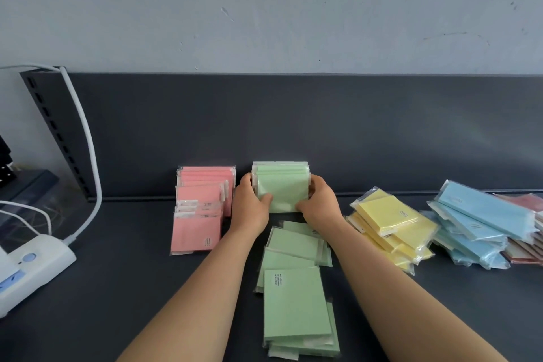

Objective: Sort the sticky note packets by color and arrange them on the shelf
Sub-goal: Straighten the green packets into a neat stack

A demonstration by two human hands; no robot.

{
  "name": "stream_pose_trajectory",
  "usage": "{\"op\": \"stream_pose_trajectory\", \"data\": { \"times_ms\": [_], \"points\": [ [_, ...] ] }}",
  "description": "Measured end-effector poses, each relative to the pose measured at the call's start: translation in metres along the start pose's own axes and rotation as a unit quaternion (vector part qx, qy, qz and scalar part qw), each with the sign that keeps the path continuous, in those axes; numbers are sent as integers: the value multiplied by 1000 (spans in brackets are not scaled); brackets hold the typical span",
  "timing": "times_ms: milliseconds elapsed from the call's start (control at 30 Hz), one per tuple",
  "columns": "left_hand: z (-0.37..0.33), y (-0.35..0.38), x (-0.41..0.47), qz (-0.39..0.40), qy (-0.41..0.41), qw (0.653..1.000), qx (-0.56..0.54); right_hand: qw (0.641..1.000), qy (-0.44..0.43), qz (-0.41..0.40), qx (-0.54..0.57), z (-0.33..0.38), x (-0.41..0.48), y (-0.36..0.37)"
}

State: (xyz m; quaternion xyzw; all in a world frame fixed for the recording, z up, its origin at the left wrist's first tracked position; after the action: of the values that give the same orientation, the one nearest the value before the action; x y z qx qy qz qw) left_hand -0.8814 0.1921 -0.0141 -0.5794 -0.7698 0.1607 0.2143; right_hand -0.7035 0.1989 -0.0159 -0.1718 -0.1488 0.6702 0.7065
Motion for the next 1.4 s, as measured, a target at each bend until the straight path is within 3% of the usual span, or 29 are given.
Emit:
{"op": "stream_pose_trajectory", "data": {
  "times_ms": [467, 700, 767, 900, 967, 1200, 1400],
  "points": [
    [-7, -4, -5, 15, 12, 999, 40, 999, -33, 1, -41, 15, -7, -3],
    [-49, -32, -33, -14, 88, 993, 76, 991, -47, 35, -116, 36, -33, -14],
    [-51, -29, -45, 24, 100, 991, 85, 986, -47, 85, -134, 35, -48, -13],
    [-26, 2, -77, 195, 29, 974, 115, 961, -40, 163, -221, 22, -91, -10],
    [-19, 7, -89, 220, 11, 970, 105, 952, -44, 182, -244, 13, -105, -7],
    [1, -19, -99, 131, -49, 989, -38, 988, -52, 100, -108, -4, -111, -12],
    [18, -45, -103, 65, -63, 995, -43, 973, -66, 113, -188, -9, -110, -11]
  ]
}}
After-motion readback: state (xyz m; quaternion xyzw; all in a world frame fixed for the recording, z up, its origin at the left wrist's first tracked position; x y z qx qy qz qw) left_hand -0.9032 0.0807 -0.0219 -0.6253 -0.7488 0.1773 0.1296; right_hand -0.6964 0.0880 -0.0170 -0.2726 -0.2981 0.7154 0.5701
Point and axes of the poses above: each hand's wrist, its own x-axis towards the middle knuckle, its own y-axis out of the palm, z = x × y, the point moved 10 cm from there along x, towards the middle knuckle, and after that the axes turned 3 degrees about z, right-handed, at the moved point
